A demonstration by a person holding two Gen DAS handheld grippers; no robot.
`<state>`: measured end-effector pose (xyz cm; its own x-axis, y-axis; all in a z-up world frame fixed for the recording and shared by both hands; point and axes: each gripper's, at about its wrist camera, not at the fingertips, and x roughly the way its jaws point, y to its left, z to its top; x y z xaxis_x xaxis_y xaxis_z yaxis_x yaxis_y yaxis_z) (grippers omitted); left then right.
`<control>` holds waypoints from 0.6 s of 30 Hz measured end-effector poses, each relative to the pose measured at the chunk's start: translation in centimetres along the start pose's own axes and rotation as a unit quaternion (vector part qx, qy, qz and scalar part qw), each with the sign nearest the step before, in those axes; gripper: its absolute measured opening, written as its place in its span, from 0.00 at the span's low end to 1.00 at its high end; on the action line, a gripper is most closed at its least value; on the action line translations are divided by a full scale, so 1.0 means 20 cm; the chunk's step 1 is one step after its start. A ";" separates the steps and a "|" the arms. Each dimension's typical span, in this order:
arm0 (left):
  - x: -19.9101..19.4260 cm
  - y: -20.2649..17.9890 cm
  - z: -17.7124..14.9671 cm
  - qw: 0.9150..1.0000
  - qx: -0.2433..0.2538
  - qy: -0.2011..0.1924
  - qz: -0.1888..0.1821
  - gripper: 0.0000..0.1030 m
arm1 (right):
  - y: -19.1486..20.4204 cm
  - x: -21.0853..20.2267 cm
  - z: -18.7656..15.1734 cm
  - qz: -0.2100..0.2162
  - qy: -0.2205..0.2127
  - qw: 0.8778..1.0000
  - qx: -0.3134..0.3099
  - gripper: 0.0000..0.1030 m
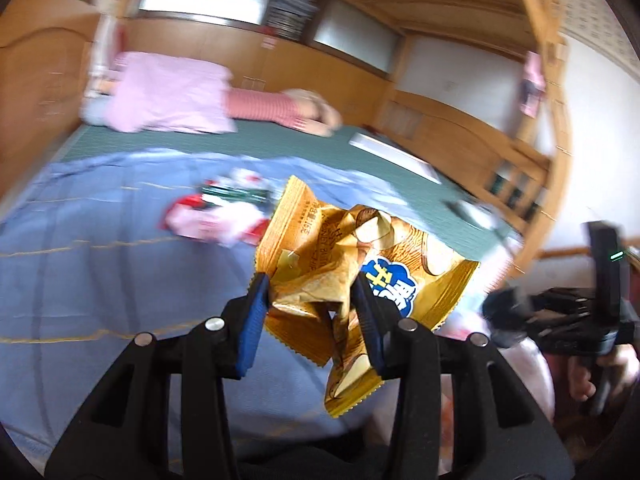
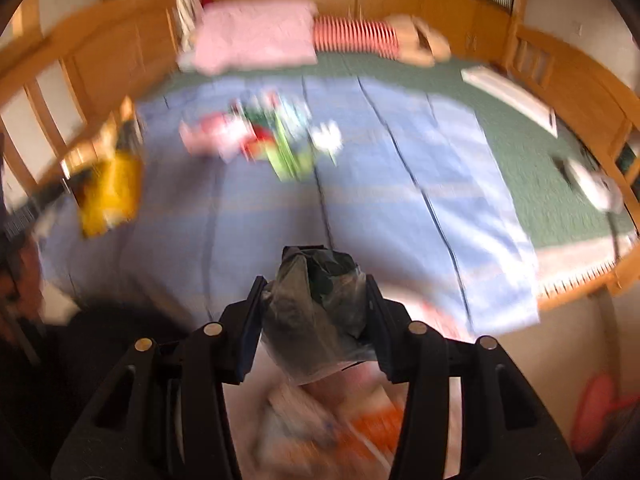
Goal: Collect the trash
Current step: 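Drop the grey bag into the bin with the right gripper while the left gripper drops the chip bag there, then reach to the pink plastic wrapper and grasp it with the right gripper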
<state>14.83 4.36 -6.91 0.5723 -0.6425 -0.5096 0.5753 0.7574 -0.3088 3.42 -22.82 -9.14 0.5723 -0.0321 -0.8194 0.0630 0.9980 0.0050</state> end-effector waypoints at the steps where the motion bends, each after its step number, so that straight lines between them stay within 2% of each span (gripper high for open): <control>1: 0.01 -0.02 -0.01 1.000 0.006 0.007 -0.018 0.42 | -0.03 0.03 -0.07 -0.004 0.036 0.999 0.000 0.52; 3: 0.04 -0.09 -0.02 0.997 0.014 0.028 -0.064 0.42 | -0.07 0.09 -0.18 -0.002 0.093 0.996 0.002 0.66; 5: 0.08 -0.16 -0.04 0.993 0.020 0.048 -0.107 0.42 | -0.13 0.11 -0.27 0.004 0.116 0.993 0.022 0.72; 7: 0.11 -0.24 -0.07 0.986 0.031 0.067 -0.149 0.42 | -0.25 0.05 -0.29 -0.012 0.088 0.993 0.073 0.72; 9: 0.16 -0.35 -0.13 0.975 0.048 0.093 -0.197 0.44 | -0.40 -0.03 -0.29 -0.018 0.048 0.988 0.142 0.72; 11: 0.21 -0.47 -0.19 0.958 0.074 0.129 -0.245 0.50 | -0.54 -0.14 -0.28 -0.014 -0.003 0.977 0.212 0.72; 12: 0.24 -0.53 -0.22 0.952 0.094 0.146 -0.254 0.57 | -0.57 -0.18 -0.27 -0.019 -0.019 0.974 0.223 0.73; 13: 0.25 -0.59 -0.26 0.948 0.112 0.156 -0.253 0.71 | -0.59 -0.22 -0.26 -0.035 -0.039 0.973 0.226 0.73; 15: 0.25 -0.67 -0.31 0.948 0.150 0.162 -0.229 0.86 | -0.58 -0.27 -0.22 -0.069 -0.065 0.973 0.211 0.78; 16: 0.25 -0.68 -0.31 0.950 0.158 0.155 -0.220 0.86 | -0.57 -0.28 -0.21 -0.082 -0.075 0.973 0.201 0.80; 18: 0.22 -0.61 -0.27 0.956 0.132 0.138 -0.221 0.87 | -0.52 -0.29 -0.17 -0.091 -0.096 0.974 0.183 0.84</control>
<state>7.14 -7.16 -9.76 0.0847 -0.8105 -0.5796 0.8740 0.3397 -0.3473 -3.30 -32.84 -6.34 0.6649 -0.2510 -0.7035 0.4448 0.8897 0.1030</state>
